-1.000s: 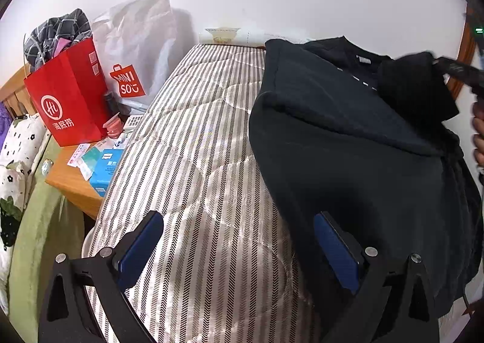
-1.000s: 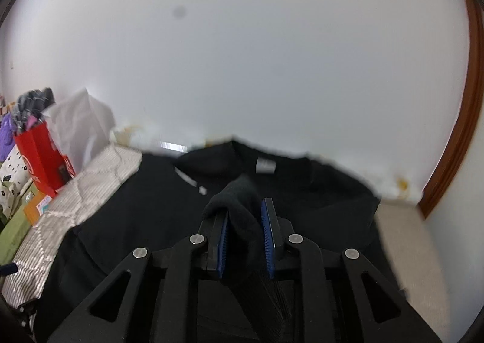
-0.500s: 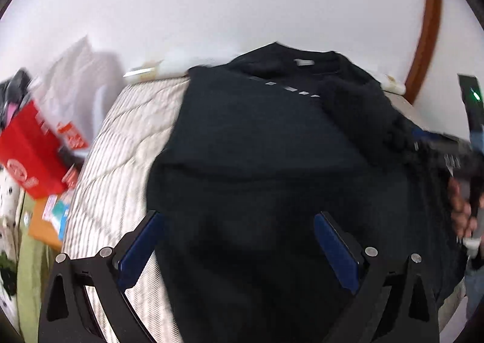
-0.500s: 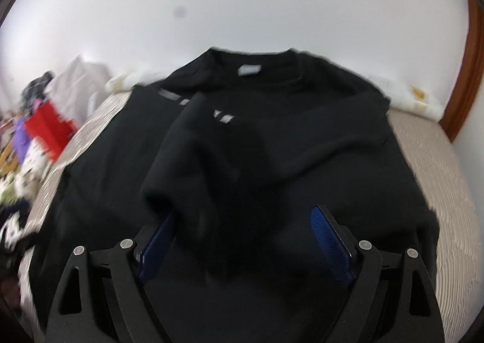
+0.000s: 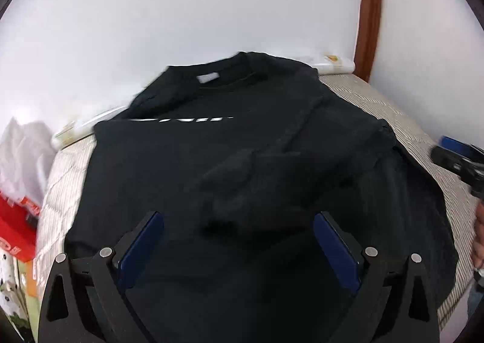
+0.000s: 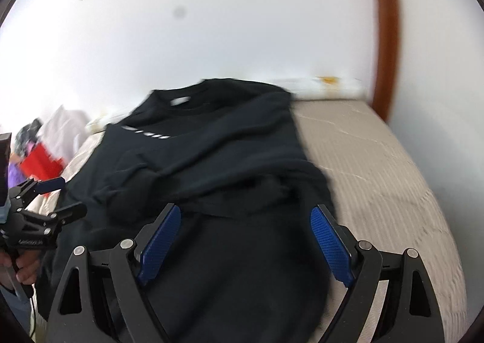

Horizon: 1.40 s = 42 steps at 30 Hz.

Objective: Fold small clothes

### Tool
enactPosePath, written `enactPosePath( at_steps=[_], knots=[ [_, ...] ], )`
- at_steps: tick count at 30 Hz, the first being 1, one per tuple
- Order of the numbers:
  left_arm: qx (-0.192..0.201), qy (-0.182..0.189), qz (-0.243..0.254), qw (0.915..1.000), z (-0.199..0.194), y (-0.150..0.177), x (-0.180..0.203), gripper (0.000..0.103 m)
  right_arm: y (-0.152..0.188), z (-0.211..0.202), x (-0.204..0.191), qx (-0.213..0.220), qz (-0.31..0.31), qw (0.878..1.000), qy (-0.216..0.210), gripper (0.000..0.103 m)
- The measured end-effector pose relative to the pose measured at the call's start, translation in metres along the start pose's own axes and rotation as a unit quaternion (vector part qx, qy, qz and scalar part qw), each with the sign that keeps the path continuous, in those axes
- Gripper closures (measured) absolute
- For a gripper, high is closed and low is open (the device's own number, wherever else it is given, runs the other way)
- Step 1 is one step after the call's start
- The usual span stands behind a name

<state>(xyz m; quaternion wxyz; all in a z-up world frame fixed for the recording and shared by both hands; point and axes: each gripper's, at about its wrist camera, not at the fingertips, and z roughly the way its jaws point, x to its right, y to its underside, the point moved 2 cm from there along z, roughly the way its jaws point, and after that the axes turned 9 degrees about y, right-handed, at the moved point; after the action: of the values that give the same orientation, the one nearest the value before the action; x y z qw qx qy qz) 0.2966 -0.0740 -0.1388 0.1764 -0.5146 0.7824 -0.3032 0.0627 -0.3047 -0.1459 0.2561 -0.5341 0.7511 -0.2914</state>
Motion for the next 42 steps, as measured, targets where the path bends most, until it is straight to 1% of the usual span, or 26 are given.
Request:
enactPosePath(
  at_steps=[3, 4, 6, 9, 12, 13, 14, 17, 19, 20, 21, 23, 24, 27, 29, 32, 33, 34, 35, 37, 39, 41, 42],
  knots=[
    [-0.004, -0.009, 0.014, 0.9999, 0.029, -0.010, 0.014, 0.004, 0.010, -0.004, 0.022, -0.003, 0.012, 1.000, 0.024, 0.016],
    [-0.010, -0.016, 0.017, 0.9997, 0.041, -0.013, 0.018, 0.005, 0.013, -0.006, 0.028, -0.003, 0.011, 0.999, 0.034, 0.016],
    [-0.018, -0.016, 0.014, 0.9996, 0.057, -0.015, 0.022, 0.008, 0.019, -0.008, 0.037, -0.001, 0.010, 0.999, 0.054, 0.016],
    [-0.033, -0.017, -0.003, 0.9993, 0.079, -0.016, 0.022, 0.015, 0.023, -0.009, 0.044, -0.005, 0.014, 0.998, 0.059, 0.016],
    [-0.033, -0.027, -0.012, 0.9990, 0.090, -0.014, 0.022, 0.018, 0.025, -0.009, 0.047, -0.008, 0.019, 0.998, 0.059, 0.016],
    [-0.030, -0.031, -0.012, 0.9990, 0.092, -0.014, 0.022, 0.026, 0.024, -0.008, 0.047, -0.008, 0.019, 0.998, 0.061, 0.016],
    [-0.026, -0.037, -0.010, 0.9989, 0.092, -0.014, 0.023, 0.031, 0.023, -0.007, 0.046, -0.008, 0.019, 0.998, 0.062, 0.016],
    [-0.023, -0.040, -0.010, 0.9989, 0.091, -0.016, 0.022, 0.046, 0.021, -0.006, 0.039, -0.008, 0.013, 0.998, 0.062, 0.016],
    [-0.015, -0.051, -0.012, 0.9985, 0.083, -0.017, 0.017, 0.073, 0.019, -0.005, 0.029, -0.006, 0.004, 0.998, 0.062, 0.016],
    [-0.012, -0.046, -0.013, 0.9988, 0.079, -0.019, 0.013, 0.079, 0.018, -0.006, 0.024, -0.005, -0.001, 0.998, 0.061, 0.016],
    [-0.010, -0.036, -0.019, 0.9991, 0.073, -0.021, 0.009, 0.091, 0.016, -0.006, 0.018, -0.004, -0.006, 0.998, 0.059, 0.016],
    [0.001, -0.013, -0.042, 0.9990, 0.055, -0.024, -0.007, 0.092, 0.012, -0.006, 0.007, 0.000, -0.019, 0.998, 0.056, 0.016],
    [0.007, -0.007, -0.052, 0.9986, 0.047, -0.025, -0.016, 0.092, 0.008, -0.006, -0.001, 0.004, -0.028, 0.998, 0.054, 0.016],
    [0.037, -0.005, -0.086, 0.9956, 0.014, -0.024, -0.053, 0.092, -0.003, -0.005, -0.026, 0.013, -0.053, 0.997, 0.054, 0.016],
    [0.053, -0.004, -0.115, 0.9919, -0.007, -0.019, -0.086, 0.092, -0.009, -0.001, -0.042, 0.016, -0.067, 0.996, 0.052, 0.016],
    [0.067, 0.013, -0.153, 0.9859, -0.028, -0.009, -0.131, 0.093, -0.016, 0.006, -0.061, 0.015, -0.081, 0.995, 0.052, 0.016],
    [0.070, 0.006, -0.162, 0.9842, -0.033, -0.005, -0.144, 0.093, -0.018, 0.010, -0.067, 0.013, -0.086, 0.995, 0.051, 0.016],
    [0.072, -0.004, -0.173, 0.9822, -0.037, -0.001, -0.158, 0.093, -0.019, 0.013, -0.073, 0.011, -0.091, 0.994, 0.052, 0.016],
    [0.072, -0.005, -0.189, 0.9794, -0.040, 0.005, -0.175, 0.093, -0.019, 0.016, -0.077, 0.009, -0.095, 0.994, 0.053, 0.016],
    [0.061, 0.013, -0.226, 0.9722, -0.040, 0.018, -0.201, 0.093, -0.019, 0.023, -0.086, 0.005, -0.105, 0.993, 0.055, 0.016],
    [0.053, 0.033, -0.256, 0.9647, -0.037, 0.031, -0.219, 0.093, -0.019, 0.029, -0.092, -0.001, -0.113, 0.992, 0.061, 0.016],
    [0.039, 0.043, -0.267, 0.9620, -0.033, 0.042, -0.228, 0.089, -0.019, 0.034, -0.095, -0.006, -0.116, 0.991, 0.065, 0.016],
    [0.031, 0.047, -0.269, 0.9614, -0.029, 0.046, -0.229, 0.082, -0.019, 0.036, -0.095, -0.008, -0.116, 0.991, 0.066, 0.016]
  ],
)
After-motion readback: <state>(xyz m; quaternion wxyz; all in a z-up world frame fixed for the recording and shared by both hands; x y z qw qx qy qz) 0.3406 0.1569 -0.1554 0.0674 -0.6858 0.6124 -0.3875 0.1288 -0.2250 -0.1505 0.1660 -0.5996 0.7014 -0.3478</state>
